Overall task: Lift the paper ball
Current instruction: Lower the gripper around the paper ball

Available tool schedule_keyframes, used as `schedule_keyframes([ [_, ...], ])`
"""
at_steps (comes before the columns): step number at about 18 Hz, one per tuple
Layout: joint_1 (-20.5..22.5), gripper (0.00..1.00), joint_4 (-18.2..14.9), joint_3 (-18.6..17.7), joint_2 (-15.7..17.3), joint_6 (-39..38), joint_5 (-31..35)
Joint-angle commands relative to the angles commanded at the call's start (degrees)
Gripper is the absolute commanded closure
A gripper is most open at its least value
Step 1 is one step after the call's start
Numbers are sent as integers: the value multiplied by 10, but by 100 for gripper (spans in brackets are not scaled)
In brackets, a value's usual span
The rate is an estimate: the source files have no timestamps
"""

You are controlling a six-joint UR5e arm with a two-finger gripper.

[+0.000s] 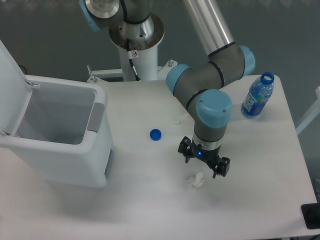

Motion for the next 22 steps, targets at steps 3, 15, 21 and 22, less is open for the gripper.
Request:
schedule_keyframes([
  [3, 0, 0, 0, -2, -4, -1, 0],
  [15, -3, 0, 0, -1, -24, -2, 0],
  [21, -4, 32, -1, 0, -26, -5, 1],
  [22, -4, 44, 0, 0, -26, -5, 1],
])
